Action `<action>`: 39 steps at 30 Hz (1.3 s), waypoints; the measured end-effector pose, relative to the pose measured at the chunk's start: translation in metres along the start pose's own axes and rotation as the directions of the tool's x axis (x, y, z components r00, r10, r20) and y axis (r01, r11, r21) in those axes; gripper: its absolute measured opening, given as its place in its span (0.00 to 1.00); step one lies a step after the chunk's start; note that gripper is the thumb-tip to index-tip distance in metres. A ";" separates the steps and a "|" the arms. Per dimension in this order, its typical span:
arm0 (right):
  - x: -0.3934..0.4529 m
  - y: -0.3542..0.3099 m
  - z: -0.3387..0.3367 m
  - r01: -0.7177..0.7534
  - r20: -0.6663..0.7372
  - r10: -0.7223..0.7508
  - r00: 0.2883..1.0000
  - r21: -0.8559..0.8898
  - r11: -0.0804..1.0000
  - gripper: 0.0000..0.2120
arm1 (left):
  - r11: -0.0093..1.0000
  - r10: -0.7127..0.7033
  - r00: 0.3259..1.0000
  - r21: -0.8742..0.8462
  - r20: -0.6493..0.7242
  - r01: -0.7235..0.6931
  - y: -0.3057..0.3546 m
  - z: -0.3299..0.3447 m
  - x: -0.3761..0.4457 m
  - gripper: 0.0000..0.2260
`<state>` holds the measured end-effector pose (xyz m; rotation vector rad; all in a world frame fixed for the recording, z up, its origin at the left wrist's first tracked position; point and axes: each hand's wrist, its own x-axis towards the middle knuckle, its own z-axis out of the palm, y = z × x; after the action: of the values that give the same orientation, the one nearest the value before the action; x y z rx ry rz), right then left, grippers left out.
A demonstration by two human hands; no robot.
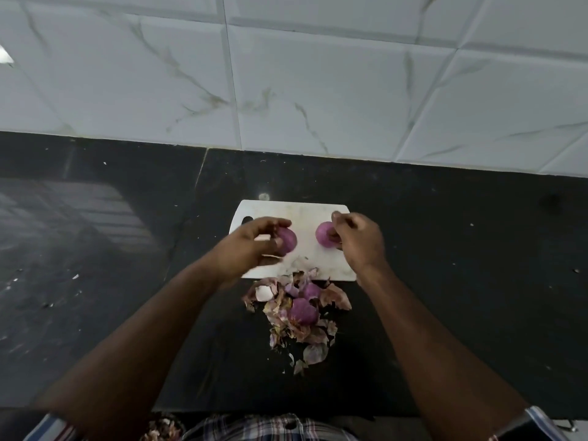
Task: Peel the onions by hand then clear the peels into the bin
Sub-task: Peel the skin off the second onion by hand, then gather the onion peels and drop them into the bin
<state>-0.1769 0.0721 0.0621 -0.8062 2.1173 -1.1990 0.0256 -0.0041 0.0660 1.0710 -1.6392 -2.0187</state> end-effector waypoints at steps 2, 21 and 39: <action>-0.004 0.021 -0.008 0.010 0.043 -0.005 0.999 -0.117 0.993 0.05 | 0.993 -0.067 0.995 0.090 -0.074 0.073 -0.002 -0.006 0.024 0.15; -0.015 0.084 0.009 0.361 0.383 -0.201 0.902 -0.411 0.837 0.19 | 0.950 -0.143 0.963 0.241 -0.227 0.197 -0.023 0.007 0.098 0.12; -0.012 0.069 0.018 0.435 0.421 -0.271 0.866 -0.365 0.823 0.20 | 0.784 0.231 0.892 0.618 -0.389 0.066 -0.048 0.003 0.080 0.17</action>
<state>-0.1715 0.0996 -0.0048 -1.5685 2.0054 -0.6464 -0.0206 -0.0414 -0.0066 1.4984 -2.0709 -1.0353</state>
